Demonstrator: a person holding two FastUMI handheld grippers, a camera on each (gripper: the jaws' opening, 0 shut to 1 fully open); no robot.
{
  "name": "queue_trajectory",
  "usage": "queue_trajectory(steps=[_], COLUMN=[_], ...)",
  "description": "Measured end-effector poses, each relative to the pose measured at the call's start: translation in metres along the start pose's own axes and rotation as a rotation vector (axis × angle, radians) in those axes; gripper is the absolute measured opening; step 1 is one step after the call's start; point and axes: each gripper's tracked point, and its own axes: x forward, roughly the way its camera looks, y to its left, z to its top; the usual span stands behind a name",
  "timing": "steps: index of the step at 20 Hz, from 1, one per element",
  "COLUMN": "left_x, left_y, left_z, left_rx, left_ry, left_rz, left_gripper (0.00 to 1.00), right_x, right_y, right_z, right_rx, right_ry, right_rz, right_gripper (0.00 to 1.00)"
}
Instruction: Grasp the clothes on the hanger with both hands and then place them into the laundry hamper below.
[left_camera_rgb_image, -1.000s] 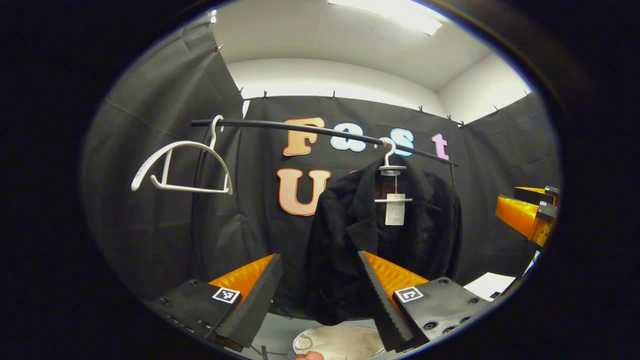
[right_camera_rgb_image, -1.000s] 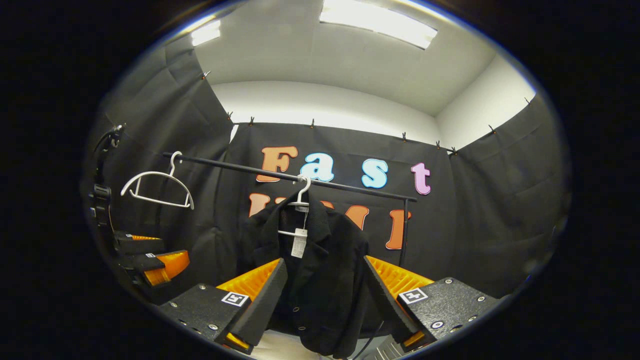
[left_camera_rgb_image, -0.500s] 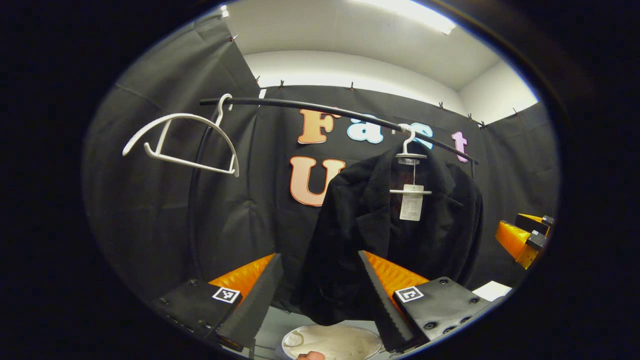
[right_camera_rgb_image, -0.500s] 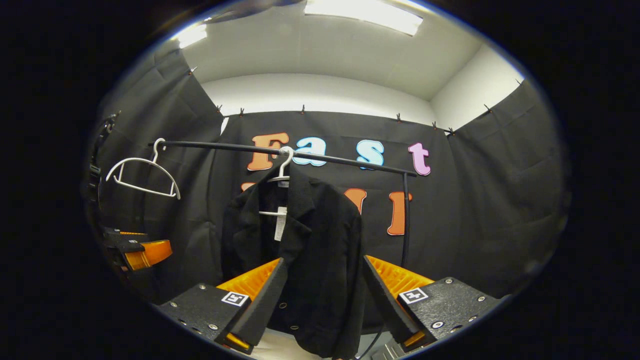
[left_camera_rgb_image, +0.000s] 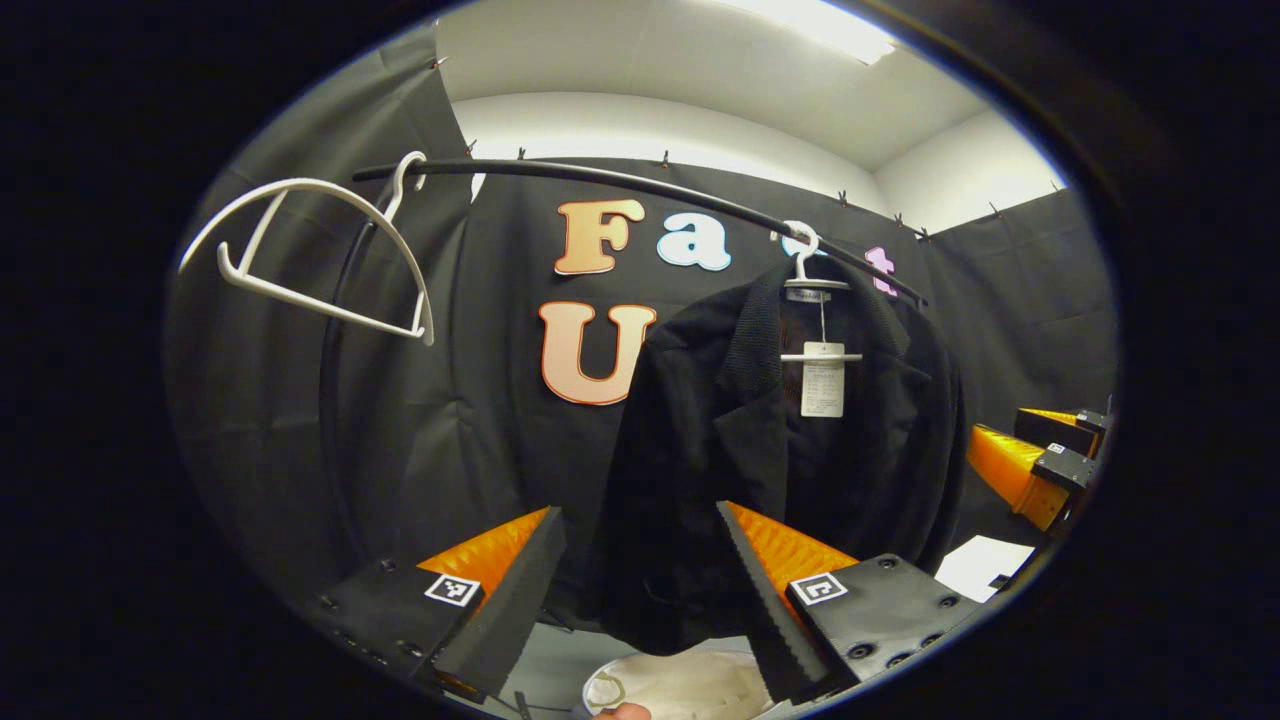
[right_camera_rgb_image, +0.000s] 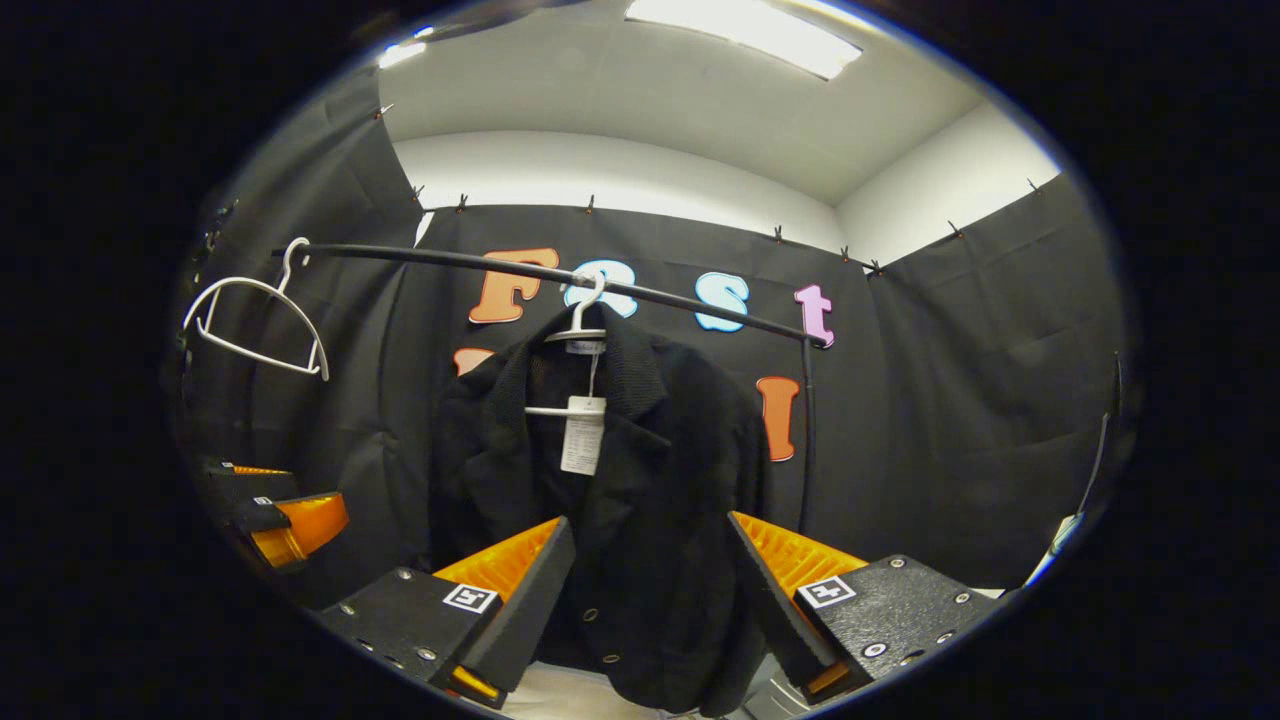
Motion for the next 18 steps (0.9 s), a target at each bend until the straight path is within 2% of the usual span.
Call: queue_trajectory(steps=[3, 4, 5, 7, 8, 9, 10, 11, 12, 14, 15, 18], left_x=[-0.002, -0.003, -0.004, -0.007, -0.01, -0.012, -0.014, -0.015, -0.014, -0.014, -0.012, -0.004], left_y=[0.024, 0.03, 0.037, 0.042, 0.042, 0.039, 0.038, 0.039, 0.041, 0.044, 0.045, 0.036], left_z=[0.0, 0.0, 0.001, 0.002, 0.001, 0.003, 0.004, 0.004, 0.006, 0.006, 0.006, 0.004], left_rx=[0.026, 0.048, 0.063, 0.06, 0.041, 0.022, 0.013, 0.012, 0.015, 0.019, 0.017, 0.015], left_ry=[-0.004, -0.004, -0.014, -0.032, -0.035, -0.042, -0.047, -0.052, -0.055, -0.062, -0.066, -0.067], left_rz=[0.0, 0.006, 0.011, 0.029, 0.031, 0.029, 0.032, 0.038, 0.042, 0.058, 0.062, 0.045], left_gripper=[0.96, 1.0, 0.97, 0.96, 0.93, 1.0, 0.96, 0.96, 0.96, 0.96, 0.96, 0.96], right_x=[0.043, 0.06, 0.074, 0.103, 0.113, 0.123, 0.129, 0.136, 0.138, 0.138, 0.139, 0.122], right_y=[0.032, 0.035, 0.034, 0.023, 0.016, 0.007, -0.003, -0.014, -0.025, -0.046, -0.055, -0.066], right_z=[-0.022, -0.029, -0.037, -0.059, -0.068, -0.078, -0.091, -0.102, -0.108, -0.111, -0.109, -0.096], right_rx=[0.06, 0.076, 0.078, 0.052, 0.03, 0.01, -0.008, -0.02, -0.03, -0.035, -0.029, -0.017], right_ry=[0.049, 0.056, 0.054, 0.081, 0.091, 0.106, 0.131, 0.147, 0.153, 0.156, 0.153, 0.146], right_rz=[-0.016, -0.031, -0.047, -0.103, -0.126, -0.156, -0.185, -0.208, -0.228, -0.252, -0.257, -0.218], right_gripper=[0.93, 0.94, 0.93, 0.93, 0.93, 0.94, 0.94, 0.87, 0.94, 0.92, 0.88, 0.46])
